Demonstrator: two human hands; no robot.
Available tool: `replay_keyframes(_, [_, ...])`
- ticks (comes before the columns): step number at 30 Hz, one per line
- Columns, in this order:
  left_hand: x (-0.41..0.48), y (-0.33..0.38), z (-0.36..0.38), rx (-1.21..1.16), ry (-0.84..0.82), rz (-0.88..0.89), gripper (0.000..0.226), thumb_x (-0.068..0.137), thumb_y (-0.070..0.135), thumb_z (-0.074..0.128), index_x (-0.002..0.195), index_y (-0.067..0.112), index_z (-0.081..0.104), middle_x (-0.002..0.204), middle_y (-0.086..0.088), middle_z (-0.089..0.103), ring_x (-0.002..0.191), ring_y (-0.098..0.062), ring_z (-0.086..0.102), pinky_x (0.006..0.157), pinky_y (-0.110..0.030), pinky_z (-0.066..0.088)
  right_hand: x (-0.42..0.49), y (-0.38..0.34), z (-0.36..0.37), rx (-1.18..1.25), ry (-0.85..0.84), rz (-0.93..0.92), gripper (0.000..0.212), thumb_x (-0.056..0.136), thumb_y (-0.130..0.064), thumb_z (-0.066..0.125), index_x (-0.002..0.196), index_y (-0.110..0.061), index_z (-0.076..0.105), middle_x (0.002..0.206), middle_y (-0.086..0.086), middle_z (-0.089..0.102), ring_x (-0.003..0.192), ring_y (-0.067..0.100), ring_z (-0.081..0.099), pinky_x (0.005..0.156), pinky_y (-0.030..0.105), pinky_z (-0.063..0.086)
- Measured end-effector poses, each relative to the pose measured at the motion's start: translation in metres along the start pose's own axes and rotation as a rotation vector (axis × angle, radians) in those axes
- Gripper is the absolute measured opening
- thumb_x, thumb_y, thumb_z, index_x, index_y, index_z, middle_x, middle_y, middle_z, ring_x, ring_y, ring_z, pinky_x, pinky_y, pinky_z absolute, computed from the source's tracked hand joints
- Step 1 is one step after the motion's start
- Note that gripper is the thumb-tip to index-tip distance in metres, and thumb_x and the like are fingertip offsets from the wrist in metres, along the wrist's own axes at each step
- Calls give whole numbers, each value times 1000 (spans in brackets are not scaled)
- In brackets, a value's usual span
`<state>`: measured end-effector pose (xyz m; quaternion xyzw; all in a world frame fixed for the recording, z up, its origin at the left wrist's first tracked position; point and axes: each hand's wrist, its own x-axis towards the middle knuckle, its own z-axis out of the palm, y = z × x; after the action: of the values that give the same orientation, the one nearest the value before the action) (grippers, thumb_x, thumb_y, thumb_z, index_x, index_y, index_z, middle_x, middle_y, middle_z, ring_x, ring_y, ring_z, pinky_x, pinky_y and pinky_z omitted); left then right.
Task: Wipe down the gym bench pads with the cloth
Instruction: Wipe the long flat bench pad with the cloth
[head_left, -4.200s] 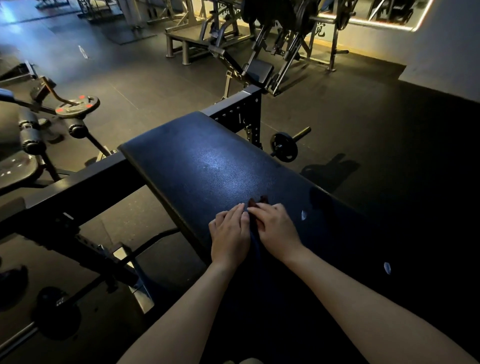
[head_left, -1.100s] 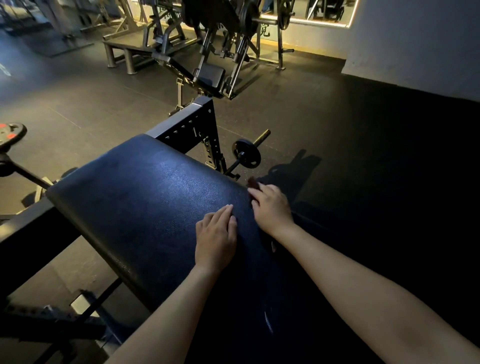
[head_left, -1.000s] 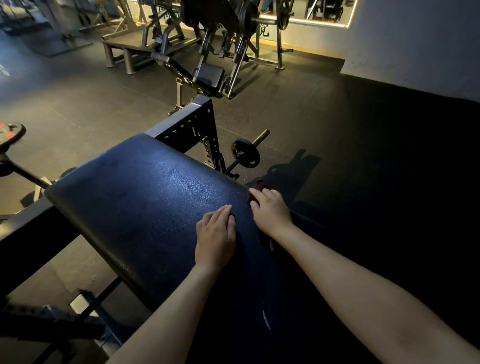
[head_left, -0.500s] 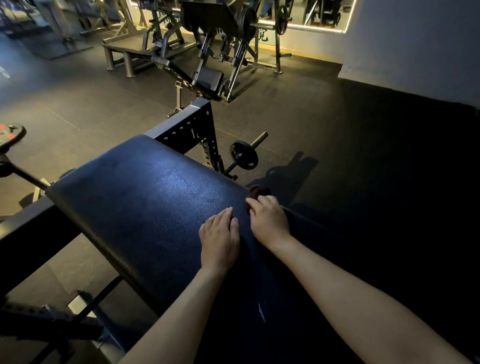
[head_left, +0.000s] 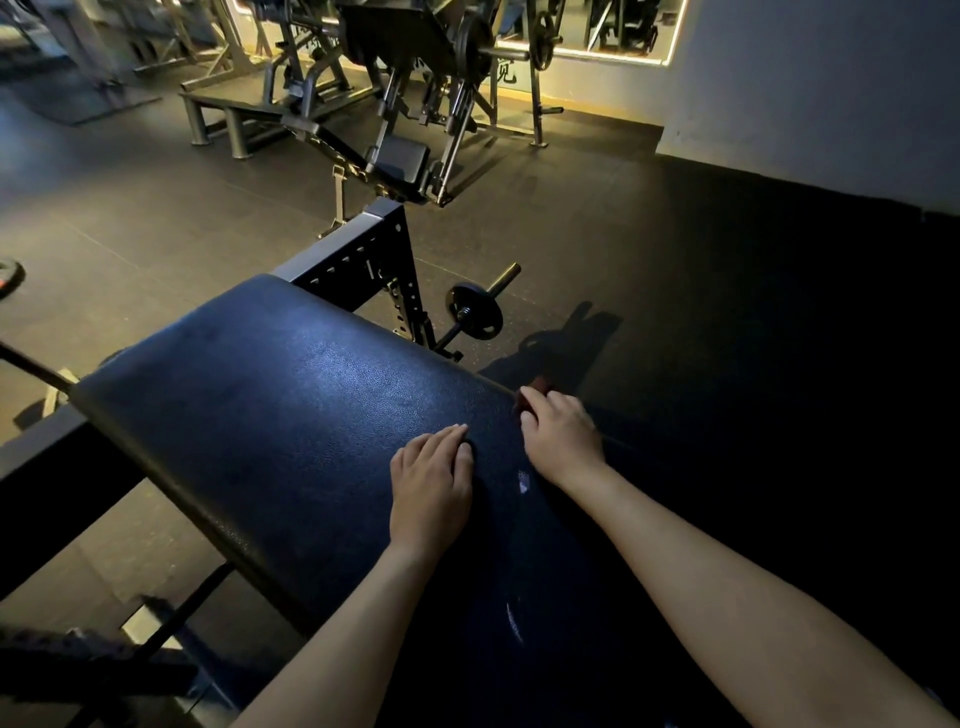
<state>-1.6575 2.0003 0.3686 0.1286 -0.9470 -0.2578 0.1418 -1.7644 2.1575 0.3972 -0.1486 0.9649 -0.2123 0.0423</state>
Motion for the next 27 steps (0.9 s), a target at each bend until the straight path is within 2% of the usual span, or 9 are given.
replay_keyframes(4, [0,-1,0,1,2,-15,63,95,53,21,138,27,59,141,10,59,131,-15,41,112,-31,19,-18,-8,14,-23,100,-108,42,103,-29,43,144,-20,48,129,4,58,125,24,44,104,39,38])
replay_keyframes(8, [-11,-4,0,-19,23,-27,64,94,53,24,136,23,62,140,6,61,131,-19,46,111,-34,23,-46,-20,31,47,181,-250,35,94,-23,55,126,-17,66,105,4,66,108,28,54,96,44,47])
replay_keyframes(13, [-33,-4,-7,-47,47,-45,62,94,51,26,132,22,65,137,4,63,129,-21,50,111,-33,24,-82,-39,41,178,145,-404,37,90,-29,46,115,-18,71,95,2,69,98,27,56,92,39,49])
replay_keyframes(16, [-48,-2,-13,-42,37,-44,62,94,49,25,135,22,63,138,5,62,129,-22,49,111,-35,25,-78,-31,28,159,164,-437,38,92,-26,45,123,-20,68,103,4,67,98,30,56,88,44,50])
replay_keyframes(19, [-62,0,-16,-1,28,-35,62,95,49,25,136,22,62,139,6,61,129,-21,48,111,-36,26,-62,-9,13,14,122,-201,55,98,-24,47,152,-27,36,136,2,51,120,28,45,102,48,37])
replay_keyframes(21, [-69,1,-17,21,21,-38,62,95,49,24,137,23,61,141,7,59,131,-19,46,112,-35,25,-61,-5,11,-32,51,-79,55,102,-31,42,154,-26,30,145,1,44,126,26,37,108,47,30])
replay_keyframes(23, [-75,2,-17,26,30,-46,62,95,49,24,137,22,62,141,6,60,131,-20,47,111,-36,26,-70,-13,18,-17,46,-106,48,101,-29,43,148,-24,42,138,3,52,120,26,39,104,42,35])
replay_keyframes(25, [-83,2,-15,15,51,-57,61,95,47,25,135,21,63,139,4,62,129,-21,50,111,-37,29,-92,-31,30,62,87,-225,41,95,-24,49,135,-20,58,118,6,65,106,29,47,96,44,43])
replay_keyframes(27, [-92,1,-15,-21,86,-57,58,95,43,28,131,18,65,135,1,65,125,-21,54,110,-37,32,-117,-43,45,192,122,-327,35,89,-23,52,120,-20,68,99,4,69,92,30,52,86,46,49])
